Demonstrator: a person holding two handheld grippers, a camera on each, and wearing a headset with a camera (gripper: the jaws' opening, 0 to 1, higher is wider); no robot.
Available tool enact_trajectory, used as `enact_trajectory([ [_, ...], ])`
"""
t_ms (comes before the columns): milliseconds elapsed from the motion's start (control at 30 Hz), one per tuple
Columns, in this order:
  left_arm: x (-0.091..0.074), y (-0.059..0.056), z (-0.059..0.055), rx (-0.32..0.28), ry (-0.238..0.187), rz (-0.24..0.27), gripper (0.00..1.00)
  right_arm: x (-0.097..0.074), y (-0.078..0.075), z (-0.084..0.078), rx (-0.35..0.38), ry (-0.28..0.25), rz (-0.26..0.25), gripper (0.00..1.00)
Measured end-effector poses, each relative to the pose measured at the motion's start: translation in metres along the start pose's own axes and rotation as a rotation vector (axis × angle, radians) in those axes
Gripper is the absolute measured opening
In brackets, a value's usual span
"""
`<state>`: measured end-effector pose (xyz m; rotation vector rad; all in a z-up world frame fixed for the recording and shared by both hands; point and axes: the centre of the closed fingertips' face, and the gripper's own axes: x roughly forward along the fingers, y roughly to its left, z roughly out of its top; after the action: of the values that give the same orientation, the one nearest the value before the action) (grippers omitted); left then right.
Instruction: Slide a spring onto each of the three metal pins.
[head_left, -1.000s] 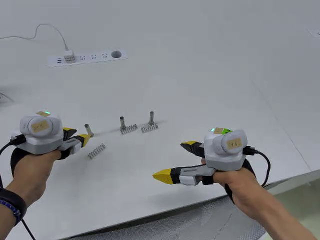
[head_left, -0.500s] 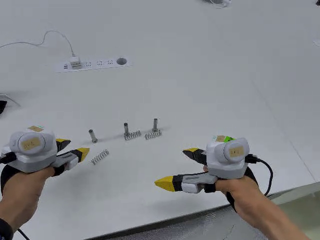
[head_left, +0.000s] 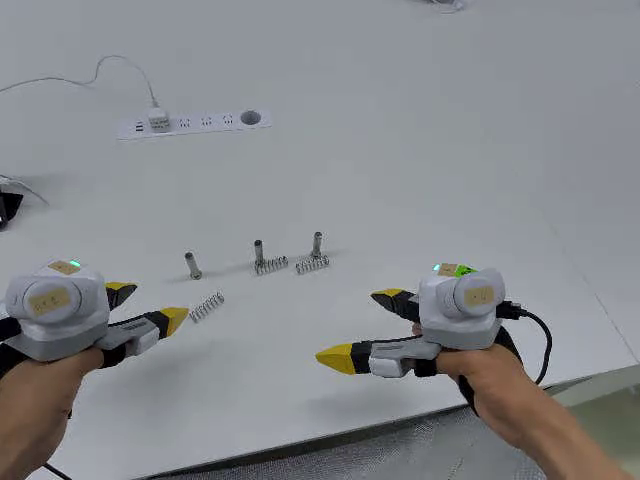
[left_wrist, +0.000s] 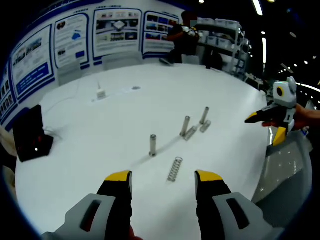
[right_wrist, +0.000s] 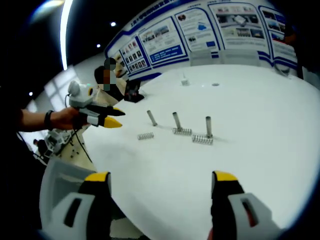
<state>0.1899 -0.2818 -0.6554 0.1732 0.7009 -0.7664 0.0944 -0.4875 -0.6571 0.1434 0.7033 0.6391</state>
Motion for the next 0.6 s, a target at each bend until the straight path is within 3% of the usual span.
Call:
enact_trajectory([
  [300, -0.003, -0.006, -0.012, 0.008, 0.012, -0.011, 0.59, -0.001, 0.002, -0.005, -0.004, 0.013, 0.005, 0.84],
  [600, 0.000, -0.010, -0.017, 0.041, 0.039, -0.030, 0.61, -0.001, 0.003, -0.004, -0.007, 0.013, 0.007, 0.84],
])
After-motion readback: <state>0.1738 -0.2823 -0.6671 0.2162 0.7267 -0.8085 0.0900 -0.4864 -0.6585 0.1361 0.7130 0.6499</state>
